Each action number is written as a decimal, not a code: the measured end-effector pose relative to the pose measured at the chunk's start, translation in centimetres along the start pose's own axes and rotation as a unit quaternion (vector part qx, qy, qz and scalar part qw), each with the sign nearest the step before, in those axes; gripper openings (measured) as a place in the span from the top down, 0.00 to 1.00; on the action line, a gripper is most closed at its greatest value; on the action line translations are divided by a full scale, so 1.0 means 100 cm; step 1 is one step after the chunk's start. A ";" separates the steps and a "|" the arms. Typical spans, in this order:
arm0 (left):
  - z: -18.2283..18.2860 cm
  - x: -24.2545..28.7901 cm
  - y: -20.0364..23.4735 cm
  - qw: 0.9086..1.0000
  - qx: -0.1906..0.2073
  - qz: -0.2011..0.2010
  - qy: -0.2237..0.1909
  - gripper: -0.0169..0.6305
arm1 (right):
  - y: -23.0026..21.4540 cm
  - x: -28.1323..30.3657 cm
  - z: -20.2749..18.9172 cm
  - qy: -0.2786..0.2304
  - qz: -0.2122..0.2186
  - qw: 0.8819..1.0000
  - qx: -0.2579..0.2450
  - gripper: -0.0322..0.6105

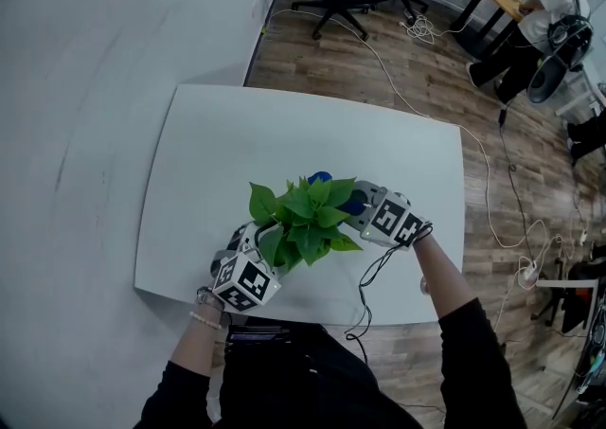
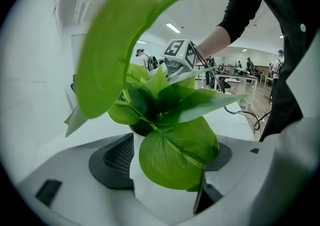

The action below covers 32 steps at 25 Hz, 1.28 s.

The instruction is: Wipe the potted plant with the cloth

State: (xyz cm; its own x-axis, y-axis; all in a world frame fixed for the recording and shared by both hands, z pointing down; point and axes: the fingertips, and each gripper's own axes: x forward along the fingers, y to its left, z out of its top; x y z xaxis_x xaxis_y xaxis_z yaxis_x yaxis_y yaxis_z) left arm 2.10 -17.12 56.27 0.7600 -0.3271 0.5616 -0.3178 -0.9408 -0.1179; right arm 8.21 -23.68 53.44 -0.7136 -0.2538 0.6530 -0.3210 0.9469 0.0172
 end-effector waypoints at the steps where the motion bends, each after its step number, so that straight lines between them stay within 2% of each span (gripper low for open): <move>1: 0.000 -0.001 -0.001 1.000 -0.002 0.003 0.000 0.41 | 0.003 -0.001 -0.002 0.000 -0.002 1.000 0.002 0.83; 8: -0.007 0.000 0.002 1.000 -0.012 0.016 0.009 0.41 | 0.026 -0.002 -0.020 -0.018 -0.039 0.998 0.055 0.83; 18: -0.008 0.002 -0.002 0.999 -0.028 0.032 0.020 0.42 | 0.070 -0.013 -0.033 -0.058 -0.107 0.986 0.118 0.83; 27: -0.006 0.003 -0.003 0.998 -0.035 0.041 0.028 0.43 | 0.119 0.003 -0.024 -0.061 -0.109 0.985 0.122 0.83; 32: -0.008 0.004 -0.003 0.998 -0.037 0.041 0.031 0.43 | 0.134 0.015 -0.020 -0.058 -0.092 0.990 0.092 0.83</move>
State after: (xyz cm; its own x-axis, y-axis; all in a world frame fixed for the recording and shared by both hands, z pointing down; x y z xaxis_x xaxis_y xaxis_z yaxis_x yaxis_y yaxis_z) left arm 2.05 -16.84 57.17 0.6937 -0.3943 0.6027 -0.4196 -0.9014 -0.1067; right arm 4.07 -11.03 56.15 -0.6959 -0.4489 0.5606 -0.5518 0.8338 -0.0174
